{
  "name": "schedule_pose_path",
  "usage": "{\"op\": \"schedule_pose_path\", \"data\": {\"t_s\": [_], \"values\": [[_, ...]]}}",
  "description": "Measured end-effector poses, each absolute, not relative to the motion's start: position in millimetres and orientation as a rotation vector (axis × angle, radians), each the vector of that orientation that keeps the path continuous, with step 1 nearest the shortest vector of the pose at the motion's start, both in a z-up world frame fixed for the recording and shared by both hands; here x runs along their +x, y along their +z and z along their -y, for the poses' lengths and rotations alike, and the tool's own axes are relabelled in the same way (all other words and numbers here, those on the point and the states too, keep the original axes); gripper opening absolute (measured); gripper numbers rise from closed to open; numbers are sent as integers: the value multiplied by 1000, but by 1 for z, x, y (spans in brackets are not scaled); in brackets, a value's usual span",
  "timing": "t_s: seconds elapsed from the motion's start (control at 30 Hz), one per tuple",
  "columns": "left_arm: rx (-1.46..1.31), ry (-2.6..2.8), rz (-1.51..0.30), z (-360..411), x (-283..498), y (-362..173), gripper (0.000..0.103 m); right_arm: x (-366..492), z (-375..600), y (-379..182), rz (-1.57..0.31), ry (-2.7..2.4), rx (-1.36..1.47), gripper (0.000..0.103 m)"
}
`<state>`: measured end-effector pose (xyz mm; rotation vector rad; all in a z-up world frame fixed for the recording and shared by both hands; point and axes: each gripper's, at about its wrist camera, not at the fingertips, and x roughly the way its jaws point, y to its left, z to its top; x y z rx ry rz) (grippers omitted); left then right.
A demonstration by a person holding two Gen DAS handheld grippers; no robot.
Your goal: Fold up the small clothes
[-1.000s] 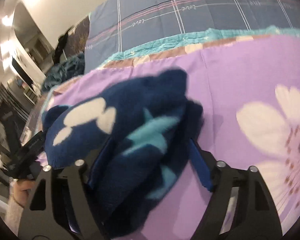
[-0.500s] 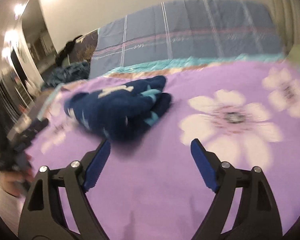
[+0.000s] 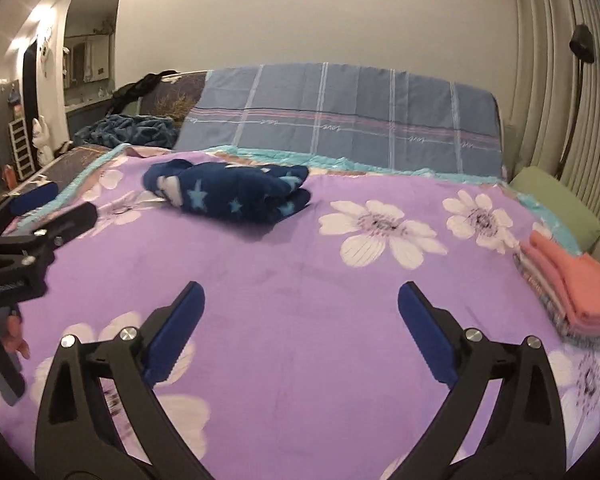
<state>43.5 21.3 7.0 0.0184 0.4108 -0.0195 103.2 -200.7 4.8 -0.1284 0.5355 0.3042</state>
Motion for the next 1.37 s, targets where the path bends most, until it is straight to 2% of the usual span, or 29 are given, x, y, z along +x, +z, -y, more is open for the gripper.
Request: {"op": "schedule_pose_path", "data": {"t_s": [0.43, 1.37], "values": [[40, 25, -477, -1, -8, -17, 102, 52, 206, 4, -532, 279, -87, 99], [39, 5, -529, 5, -17, -25, 102, 35, 212, 6, -534, 242, -71, 100]]}}
